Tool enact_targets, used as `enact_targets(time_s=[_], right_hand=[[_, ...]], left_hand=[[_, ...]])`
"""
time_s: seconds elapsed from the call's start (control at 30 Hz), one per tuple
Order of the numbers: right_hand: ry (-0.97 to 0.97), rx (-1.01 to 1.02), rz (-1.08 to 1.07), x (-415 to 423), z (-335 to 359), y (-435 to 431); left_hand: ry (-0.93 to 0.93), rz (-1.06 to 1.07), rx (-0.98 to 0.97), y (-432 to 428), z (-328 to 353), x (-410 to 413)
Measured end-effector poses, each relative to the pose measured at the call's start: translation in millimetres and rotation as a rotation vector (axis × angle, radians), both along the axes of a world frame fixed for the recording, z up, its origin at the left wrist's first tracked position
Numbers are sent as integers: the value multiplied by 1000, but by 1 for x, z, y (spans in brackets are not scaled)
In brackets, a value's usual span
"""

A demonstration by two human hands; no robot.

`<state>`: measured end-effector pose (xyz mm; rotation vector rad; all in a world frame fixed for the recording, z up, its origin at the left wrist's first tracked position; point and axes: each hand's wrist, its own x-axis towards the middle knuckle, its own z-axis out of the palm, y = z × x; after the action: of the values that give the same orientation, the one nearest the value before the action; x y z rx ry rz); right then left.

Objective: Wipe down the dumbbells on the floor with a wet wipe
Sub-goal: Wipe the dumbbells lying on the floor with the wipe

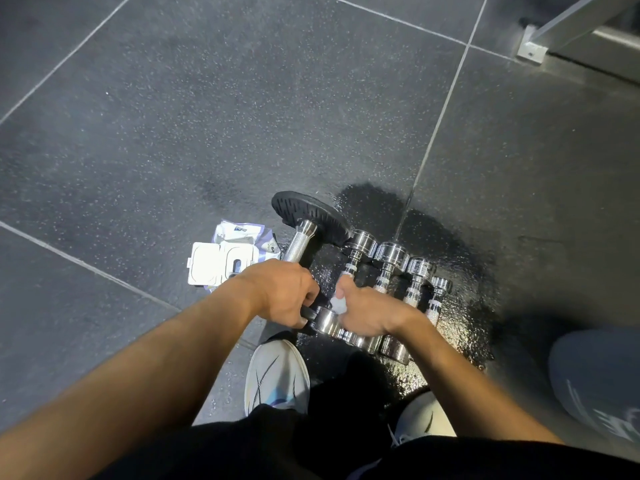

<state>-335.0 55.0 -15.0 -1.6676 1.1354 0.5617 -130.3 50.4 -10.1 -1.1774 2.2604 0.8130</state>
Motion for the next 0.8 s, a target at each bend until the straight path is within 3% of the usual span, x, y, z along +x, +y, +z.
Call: enact_targets(time_s=[0.27,0.6,0.8], right_hand=[[-15,152,-262,3,-13,-4],[-54,-84,21,-6,-3,-6],[-149,-195,38,0,-4,2]], left_hand=[[-19,-16,5,-1,0,0],[-28,-11,26,-2,1,0],[-40,-1,38,-2,1,1]])
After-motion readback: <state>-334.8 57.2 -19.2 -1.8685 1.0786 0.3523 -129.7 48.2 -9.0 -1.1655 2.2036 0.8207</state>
